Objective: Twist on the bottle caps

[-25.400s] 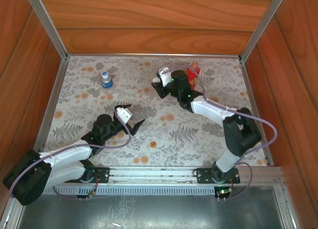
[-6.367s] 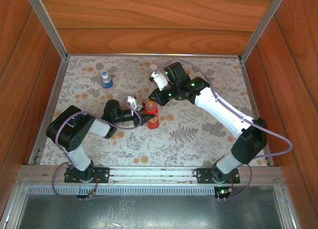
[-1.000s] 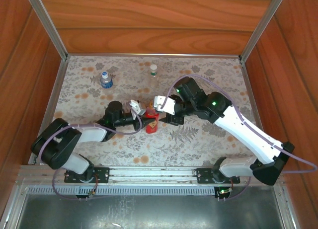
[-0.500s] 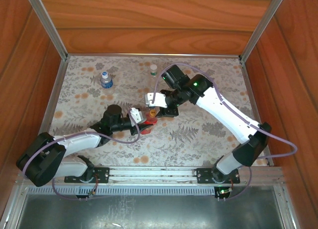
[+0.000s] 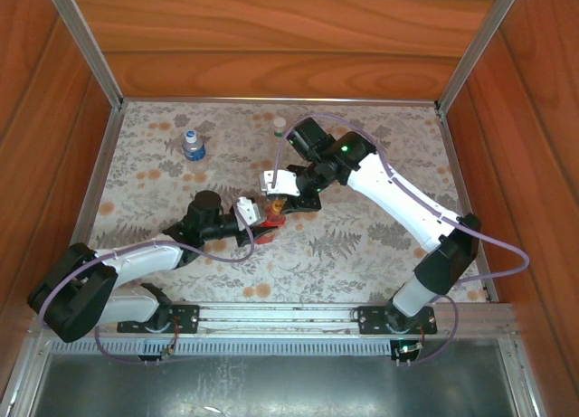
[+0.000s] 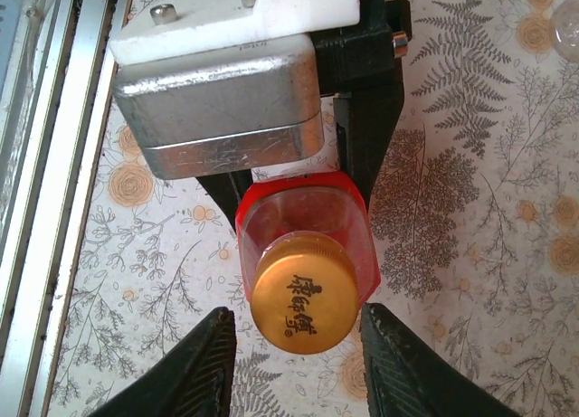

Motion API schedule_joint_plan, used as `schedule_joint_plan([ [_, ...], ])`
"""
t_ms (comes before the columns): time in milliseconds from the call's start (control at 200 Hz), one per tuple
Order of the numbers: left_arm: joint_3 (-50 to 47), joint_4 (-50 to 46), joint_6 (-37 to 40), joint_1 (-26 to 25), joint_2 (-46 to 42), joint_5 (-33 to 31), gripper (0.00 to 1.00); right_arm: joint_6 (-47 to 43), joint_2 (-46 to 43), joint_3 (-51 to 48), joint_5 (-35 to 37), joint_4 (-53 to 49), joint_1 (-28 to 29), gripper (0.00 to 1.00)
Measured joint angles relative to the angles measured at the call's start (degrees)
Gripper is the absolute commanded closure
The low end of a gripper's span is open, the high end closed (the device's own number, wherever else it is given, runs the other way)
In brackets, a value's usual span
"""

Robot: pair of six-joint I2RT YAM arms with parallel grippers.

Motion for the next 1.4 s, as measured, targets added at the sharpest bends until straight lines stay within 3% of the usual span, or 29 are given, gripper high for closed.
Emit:
schedule_joint_plan([
  [240,0.0,0.0,0.0,0.0,0.0,0.1,0.50,0.0,0.8,0.0,0.0,0.6,0.5,0.63],
  [605,0.2,-0.4,-0.3,0.0,0.0,-0.3,0.51,1.2,0.9,0.0,0.5,0.9,0.8,0.82],
  [750,1.6,-1.8,-0.7,0.0,0.6,-1.9,0.51,5.6,-0.3,-1.7,2.1,3.6,0.8,0.85],
  [904,4.0,-3.0,-0.6,-0.1,2.4,-5.4,0.51,20.7,-1.9,-4.3,7.2,8.6,1.0,0.85],
  [954,4.6,-3.5,-0.6,-0.1,2.7,-6.9,0.50,27.2,-2.0,-4.7,9.0,10.2,1.2,0.93],
  [984,5.0,-3.9,-0.7,-0.1,2.8,-7.8,0.50,32.2,-2.1,-5.0,10.1,11.2,1.4,0.99],
  [1124,6.9,-5.7,-1.1,-0.2,3.7,-10.5,0.50,57.9,-2.2,-5.8,14.0,14.2,2.0,1.00],
  [1179,7.5,-6.1,-1.5,-0.2,4.2,-10.8,0.50,65.7,-2.2,-6.0,14.7,14.8,1.9,0.97],
  [1254,8.0,-6.2,-1.7,-0.2,4.7,-11.0,0.50,72.0,-2.2,-6.1,15.6,15.1,1.9,0.84],
  [1344,8.3,-6.2,-1.7,-0.2,5.0,-11.0,0.50,72.9,-2.3,-6.1,16.0,15.0,1.9,0.67],
  [1399,8.3,-6.2,-1.7,-0.3,5.0,-10.7,0.50,71.1,-2.6,-6.1,16.0,14.7,1.9,0.52],
])
